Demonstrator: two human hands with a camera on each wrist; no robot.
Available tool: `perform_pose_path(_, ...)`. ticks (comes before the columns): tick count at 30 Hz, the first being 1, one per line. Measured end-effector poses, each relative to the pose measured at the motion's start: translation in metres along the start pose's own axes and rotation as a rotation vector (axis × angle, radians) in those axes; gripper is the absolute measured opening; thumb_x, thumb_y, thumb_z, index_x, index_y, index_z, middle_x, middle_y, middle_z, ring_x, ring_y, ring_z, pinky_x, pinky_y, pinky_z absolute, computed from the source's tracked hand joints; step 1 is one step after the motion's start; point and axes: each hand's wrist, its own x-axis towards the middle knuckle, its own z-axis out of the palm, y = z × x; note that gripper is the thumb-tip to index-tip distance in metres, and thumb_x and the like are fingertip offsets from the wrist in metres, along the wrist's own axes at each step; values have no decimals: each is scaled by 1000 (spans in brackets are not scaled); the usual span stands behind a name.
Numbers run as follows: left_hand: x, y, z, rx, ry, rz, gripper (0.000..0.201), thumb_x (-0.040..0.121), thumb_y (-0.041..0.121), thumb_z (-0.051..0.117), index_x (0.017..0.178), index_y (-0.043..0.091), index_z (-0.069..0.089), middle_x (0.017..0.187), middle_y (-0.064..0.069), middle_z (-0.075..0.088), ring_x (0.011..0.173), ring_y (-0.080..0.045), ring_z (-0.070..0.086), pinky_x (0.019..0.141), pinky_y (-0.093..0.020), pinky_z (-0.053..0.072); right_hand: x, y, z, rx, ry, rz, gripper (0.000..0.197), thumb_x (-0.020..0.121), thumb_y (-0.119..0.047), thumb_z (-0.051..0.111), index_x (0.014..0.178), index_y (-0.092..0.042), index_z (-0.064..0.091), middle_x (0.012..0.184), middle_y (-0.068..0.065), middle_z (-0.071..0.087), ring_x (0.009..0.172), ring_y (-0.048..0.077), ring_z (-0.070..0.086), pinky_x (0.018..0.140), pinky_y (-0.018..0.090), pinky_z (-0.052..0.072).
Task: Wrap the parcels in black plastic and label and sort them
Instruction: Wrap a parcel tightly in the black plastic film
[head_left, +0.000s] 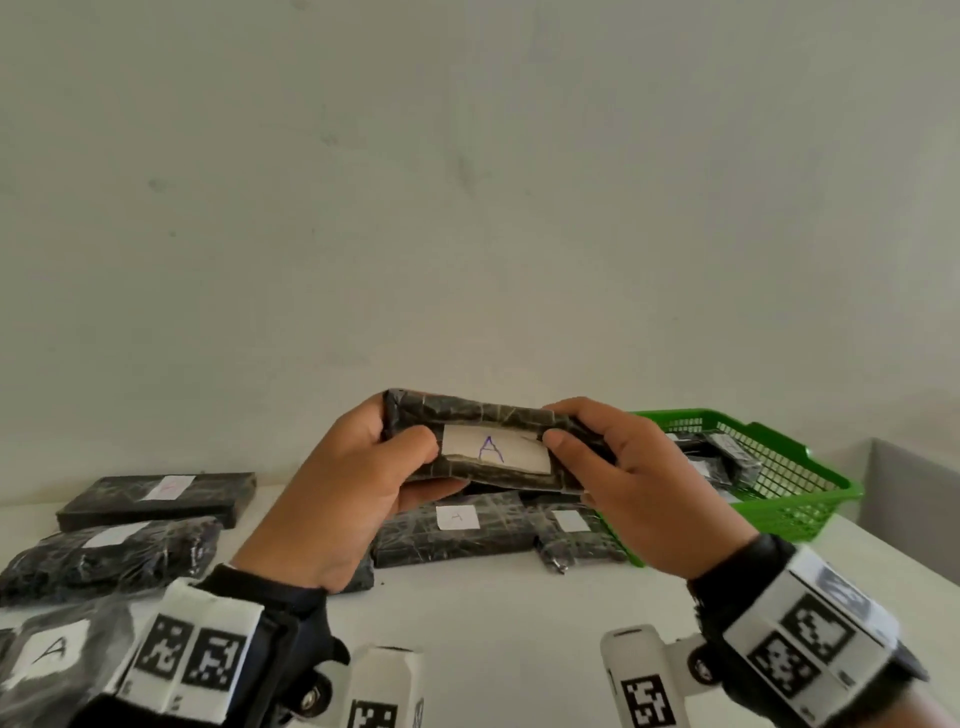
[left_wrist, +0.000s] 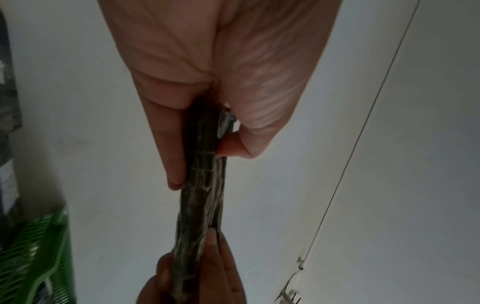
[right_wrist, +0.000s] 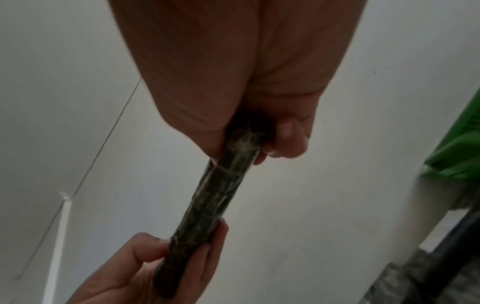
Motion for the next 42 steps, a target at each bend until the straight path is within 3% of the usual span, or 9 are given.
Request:
perform_pose_path(7,19,-32,46,-102,28,-104,14,100,-6,54,105,1,65,98,-15,78,86,-22,79,67,-25,63,-7,38,-37,104,93,68,14,102,-16,66,107,-27,74,75,-12,69,62,1,57,58,15,46)
perform_pose_path(16,78,-60,127,-172,-47,-273,20,97,-14,56,91,4,62,106,-25,72,76,-26,78,59,-28,64,5,111,-121,483,87,299,33,95,13,62,91,-16,74,87,13,70,66,25,59,49,25,52)
perform_pose_path(22,121,-92,179,156,-124,-290,15,91,-3,73,104,-3,65,113,-27,71,87,-32,75,68,-31,66,20,173,-185,245,185,515,18,94,14,65,99,-2,59,83,22,67,65,33,65,55,33,62)
perform_pose_path(24,137,-104,185,557,-170,-159,17,91,17,79,101,8,68,106,-12,74,92,-25,74,73,-28,62,29,191,-196,147,173,568,18,94,15,65,94,-2,60,81,21,67,56,26,69,51,31,63)
perform_pose_path(27,157,-123,185,1206,-326,-21,35,93,45,73,116,19,65,112,4,65,101,-17,64,79,-28,52,46,218,-204,-182,117,624,19,93,5,73,88,-11,65,75,14,69,53,20,69,48,28,60)
perform_pose_path(30,175,-156,179,1542,-499,-113,66,99,53,57,150,13,45,164,-13,34,153,-28,30,121,-45,34,66,233,-204,-504,-1,648,14,90,-12,82,88,-18,69,77,1,68,62,13,62,51,22,48)
perform_pose_path(33,180,-175,173,1553,-514,-108,79,103,52,45,165,14,14,174,-6,-11,159,-23,-18,129,-53,5,88,239,-195,-608,-110,660,15,88,-15,84,100,-16,74,68,-6,64,64,12,60,58,23,50)
perform_pose_path(37,181,-180,169,1545,-538,-103,83,105,54,38,166,14,-1,173,-3,-16,157,-20,-25,130,-51,5,115,245,-180,-577,-232,703,17,89,-6,80,104,-5,72,61,-1,69,42,5,64,47,19,53)
perform_pose_path(42,180,-179,168,1459,-544,-103,83,105,54,39,166,14,-2,173,-1,-18,156,-18,-28,131,-45,1,129,238,-166,-719,-424,671,32,86,-16,83,115,-4,76,99,5,76,83,20,73,70,26,60)
